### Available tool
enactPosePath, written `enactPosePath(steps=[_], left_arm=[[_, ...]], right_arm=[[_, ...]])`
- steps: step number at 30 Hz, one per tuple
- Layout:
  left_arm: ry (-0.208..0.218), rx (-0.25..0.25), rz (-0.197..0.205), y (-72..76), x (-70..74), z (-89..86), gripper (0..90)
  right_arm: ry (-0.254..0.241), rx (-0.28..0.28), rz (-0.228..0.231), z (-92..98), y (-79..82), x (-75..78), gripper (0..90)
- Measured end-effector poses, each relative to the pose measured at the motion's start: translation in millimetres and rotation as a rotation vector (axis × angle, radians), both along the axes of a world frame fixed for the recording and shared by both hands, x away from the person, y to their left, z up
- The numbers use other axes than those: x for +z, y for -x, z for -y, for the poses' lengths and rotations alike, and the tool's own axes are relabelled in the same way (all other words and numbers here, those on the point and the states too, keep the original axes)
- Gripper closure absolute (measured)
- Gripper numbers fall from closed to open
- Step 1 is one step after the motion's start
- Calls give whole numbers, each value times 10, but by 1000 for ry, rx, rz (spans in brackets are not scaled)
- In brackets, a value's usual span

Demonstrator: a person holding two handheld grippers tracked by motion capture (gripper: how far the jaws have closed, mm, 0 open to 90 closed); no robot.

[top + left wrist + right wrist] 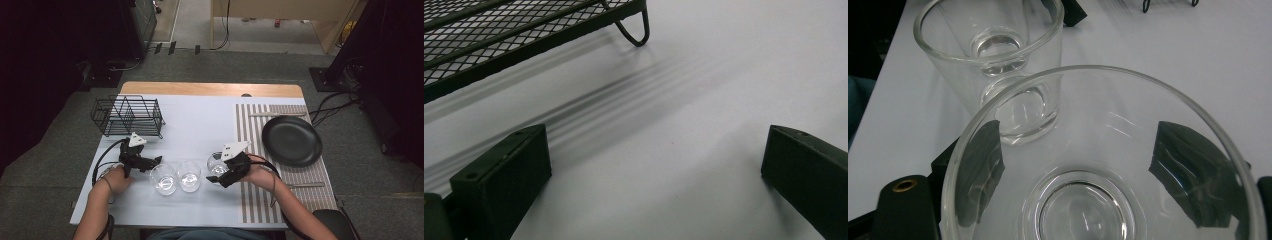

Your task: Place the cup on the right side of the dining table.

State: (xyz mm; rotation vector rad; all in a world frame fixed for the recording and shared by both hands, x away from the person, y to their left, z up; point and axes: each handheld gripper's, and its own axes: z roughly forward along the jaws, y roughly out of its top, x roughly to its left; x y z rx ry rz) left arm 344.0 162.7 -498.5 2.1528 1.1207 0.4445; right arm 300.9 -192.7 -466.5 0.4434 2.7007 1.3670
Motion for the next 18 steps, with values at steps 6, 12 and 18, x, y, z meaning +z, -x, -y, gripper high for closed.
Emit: enactPosePath(steps=[6,12,18], left_arm=[[0,0,0,1,0,0,0],[1,0,0,0,0,0,0],[1,0,0,0,0,-1,0]], right_arm=[[0,-19,6,-6,-15,17,187],[13,-40,1,-6,-31,18,187],[15,-58,-14,-20,-44,17,187]])
